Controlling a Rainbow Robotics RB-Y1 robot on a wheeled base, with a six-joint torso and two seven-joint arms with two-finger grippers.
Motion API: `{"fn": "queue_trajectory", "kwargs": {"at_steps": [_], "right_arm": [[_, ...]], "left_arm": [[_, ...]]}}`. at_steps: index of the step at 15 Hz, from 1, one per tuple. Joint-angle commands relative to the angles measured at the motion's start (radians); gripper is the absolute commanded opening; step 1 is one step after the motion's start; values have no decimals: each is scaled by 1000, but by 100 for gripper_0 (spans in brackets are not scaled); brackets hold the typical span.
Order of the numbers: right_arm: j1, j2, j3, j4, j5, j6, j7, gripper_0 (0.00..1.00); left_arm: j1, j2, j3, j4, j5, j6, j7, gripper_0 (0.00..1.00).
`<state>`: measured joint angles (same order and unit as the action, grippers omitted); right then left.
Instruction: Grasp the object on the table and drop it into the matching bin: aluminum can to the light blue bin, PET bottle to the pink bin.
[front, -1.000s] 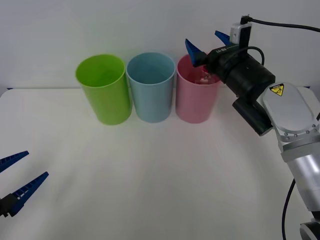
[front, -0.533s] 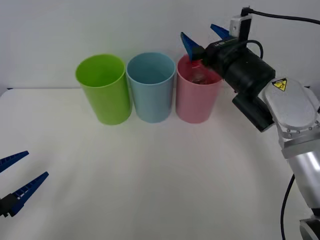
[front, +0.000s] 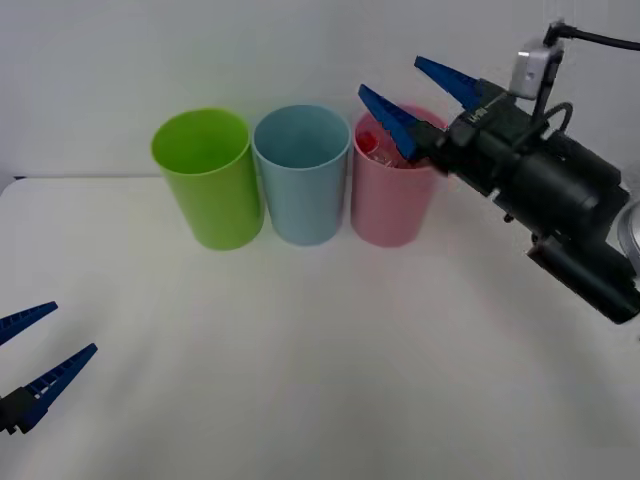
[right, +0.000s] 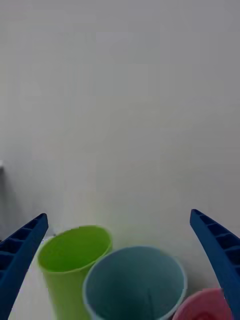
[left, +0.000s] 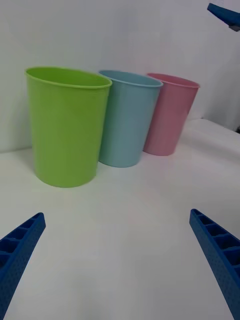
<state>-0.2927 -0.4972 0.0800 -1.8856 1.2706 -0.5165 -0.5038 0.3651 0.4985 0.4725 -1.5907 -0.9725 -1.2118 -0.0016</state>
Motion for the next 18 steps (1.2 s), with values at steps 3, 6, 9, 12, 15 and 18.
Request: {"fn": "queue_trajectory", "kwargs": {"at_steps": [3, 6, 9, 12, 15, 18], "right_arm": [[362, -24, -126, -279, -70, -220, 17, 100], [547, 63, -218, -334, -71, -390, 37, 100], [675, 134, -278, -336, -70, -511, 71, 100], [744, 164, -292, -300, -97, -560, 160, 100], [761, 164, -296, -204, -111, -660, 202, 100], [744, 163, -338, -116, -109, -789, 232, 100]], "left_arm": [[0, 0, 0, 0, 0, 0, 0, 100], [0, 0, 0, 0, 0, 0, 0, 100], [0, 0, 0, 0, 0, 0, 0, 100], [0, 0, 0, 0, 0, 0, 0, 100], [0, 0, 0, 0, 0, 0, 0, 100], [0, 0, 0, 0, 0, 0, 0, 100]]}}
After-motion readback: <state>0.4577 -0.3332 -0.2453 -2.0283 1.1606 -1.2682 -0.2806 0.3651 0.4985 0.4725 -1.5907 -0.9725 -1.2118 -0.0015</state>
